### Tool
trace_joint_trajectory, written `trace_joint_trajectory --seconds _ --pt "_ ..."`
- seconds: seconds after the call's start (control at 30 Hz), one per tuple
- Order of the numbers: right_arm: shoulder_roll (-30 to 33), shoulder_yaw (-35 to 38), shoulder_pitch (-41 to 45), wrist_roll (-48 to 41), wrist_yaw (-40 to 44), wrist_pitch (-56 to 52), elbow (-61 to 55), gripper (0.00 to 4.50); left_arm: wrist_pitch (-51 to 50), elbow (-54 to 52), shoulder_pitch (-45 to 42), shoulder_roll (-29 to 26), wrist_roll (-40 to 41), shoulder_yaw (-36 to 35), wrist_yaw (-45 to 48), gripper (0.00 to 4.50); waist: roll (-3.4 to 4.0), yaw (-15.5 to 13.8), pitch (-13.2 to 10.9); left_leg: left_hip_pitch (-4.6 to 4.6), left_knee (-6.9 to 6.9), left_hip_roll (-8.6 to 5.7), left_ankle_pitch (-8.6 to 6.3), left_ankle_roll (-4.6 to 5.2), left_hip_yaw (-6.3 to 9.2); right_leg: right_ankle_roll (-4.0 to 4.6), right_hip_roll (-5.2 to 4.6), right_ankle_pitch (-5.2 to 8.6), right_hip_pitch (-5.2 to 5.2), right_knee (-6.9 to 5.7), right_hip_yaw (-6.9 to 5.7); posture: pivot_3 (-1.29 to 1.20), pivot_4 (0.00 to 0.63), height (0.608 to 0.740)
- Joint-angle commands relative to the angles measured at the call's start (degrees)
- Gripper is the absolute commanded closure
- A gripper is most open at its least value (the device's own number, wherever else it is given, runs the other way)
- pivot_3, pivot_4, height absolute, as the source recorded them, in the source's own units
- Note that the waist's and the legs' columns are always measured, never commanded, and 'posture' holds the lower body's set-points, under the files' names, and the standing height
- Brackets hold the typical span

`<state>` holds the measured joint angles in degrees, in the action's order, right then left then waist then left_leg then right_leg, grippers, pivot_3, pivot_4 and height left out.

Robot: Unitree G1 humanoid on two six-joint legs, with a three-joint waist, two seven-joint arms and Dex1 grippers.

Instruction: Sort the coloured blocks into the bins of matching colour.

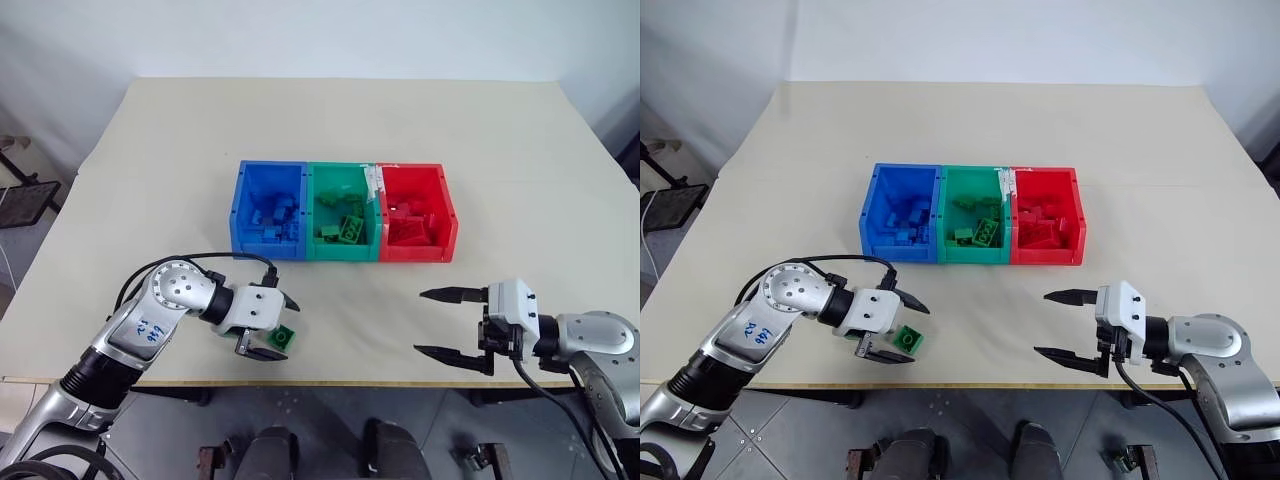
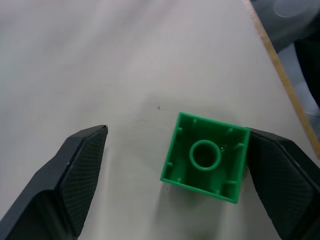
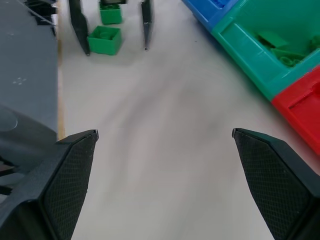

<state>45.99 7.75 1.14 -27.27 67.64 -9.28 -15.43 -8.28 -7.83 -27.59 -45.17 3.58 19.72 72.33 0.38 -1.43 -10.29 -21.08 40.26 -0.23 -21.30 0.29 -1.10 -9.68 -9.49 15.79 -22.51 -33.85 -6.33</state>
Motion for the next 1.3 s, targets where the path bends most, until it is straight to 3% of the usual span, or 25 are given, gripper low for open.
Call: trace_joint_trajectory --seconds 0.03,0.23,0.4,0.5,0.7,0.83,1.0,1.13,1.3 --pt "0.3 2.6 -0.8 -1.7 -1.2 -0.9 -2.4 0.0 -0.1 0.2 -1.1 -1.2 -0.5 -0.1 1.9 1.23 0.0 -0.1 0.0 0.0 0.01 0.0 0.0 0.0 0.01 0.0 0.0 0.0 0.0 -0.01 0.0 0.0 0.15 0.74" --pt "0.1 4.3 -2.0 -2.0 -3.4 -1.4 -3.7 0.0 -0.6 0.3 -0.3 -0.6 0.1 -2.0 0.3 3.0 0.0 -0.1 0.0 0.0 0.02 0.0 0.0 0.0 0.0 0.0 0.0 0.0 0.01 0.0 0.0 0.0 0.15 0.74" --pt "-3.5 9.3 -2.3 -3.8 -10.5 -1.5 -4.9 0.0 -8.6 -0.3 -2.6 9.1 7.7 -10.4 -10.4 3.02 -0.01 -0.3 0.0 -0.05 0.11 0.0 0.0 0.01 0.09 0.0 0.0 0.0 0.03 -0.02 -0.01 0.0 0.15 0.74" --pt "-5.6 13.0 -1.0 -5.3 -16.3 -3.5 -5.4 0.0 -9.7 3.0 -7.0 16.7 6.3 -14.0 -21.4 3.02 -0.03 -0.6 0.0 -0.11 0.26 0.0 0.0 0.0 0.2 -0.01 0.0 -0.01 0.06 -0.08 -0.05 0.0 0.15 0.74" --pt "-6.4 16.9 0.7 -5.9 -23.1 -5.6 -5.6 0.0 -1.5 19.5 -19.8 29.3 2.1 -13.8 -34.0 3.02 -0.05 -0.8 0.0 -0.09 0.31 -0.04 0.0 0.0 0.15 -0.01 -0.01 -0.01 0.07 -0.12 -0.04 0.0 0.15 0.74" --pt "-6.5 15.5 0.2 -6.4 -23.9 -6.8 -8.5 0.0 -0.9 27.1 -23.3 31.2 0.0 -12.7 -35.5 3.02 -0.05 -1.0 0.0 -0.11 0.29 -0.07 -0.01 0.03 0.03 -0.02 0.0 -0.01 0.04 -0.05 -0.02 0.0 0.15 0.74" --pt "-6.0 14.6 1.1 -9.3 -23.5 -9.5 -10.9 0.0 1.1 27.3 -22.6 31.2 2.5 -13.5 -32.6 1.46 -0.05 0.0 0.0 -0.05 0.06 -0.04 -0.01 0.03 0.01 -0.02 0.0 -0.01 -0.04 -0.06 -0.02 0.0 0.15 0.74" --pt "-5.5 13.2 2.6 -9.5 -21.7 -9.4 -10.3 0.0 -0.3 21.3 -19.6 28.8 5.7 -15.5 -29.5 0.13 -0.04 0.1 0.0 -0.05 0.07 -0.03 -0.01 0.03 0.01 -0.02 0.0 -0.01 -0.04 -0.05 -0.02 0.0 0.15 0.74" --pt "-2.4 9.5 5.0 -8.0 -13.0 -7.6 -6.0 0.0 -0.2 12.5 -12.6 21.4 10.1 -20.3 -24.4 0.02 -0.04 0.2 0.0 -0.03 0.07 -0.02 -0.01 0.03 0.02 -0.02 0.0 -0.01 -0.04 -0.05 -0.01 0.0 0.15 0.74"
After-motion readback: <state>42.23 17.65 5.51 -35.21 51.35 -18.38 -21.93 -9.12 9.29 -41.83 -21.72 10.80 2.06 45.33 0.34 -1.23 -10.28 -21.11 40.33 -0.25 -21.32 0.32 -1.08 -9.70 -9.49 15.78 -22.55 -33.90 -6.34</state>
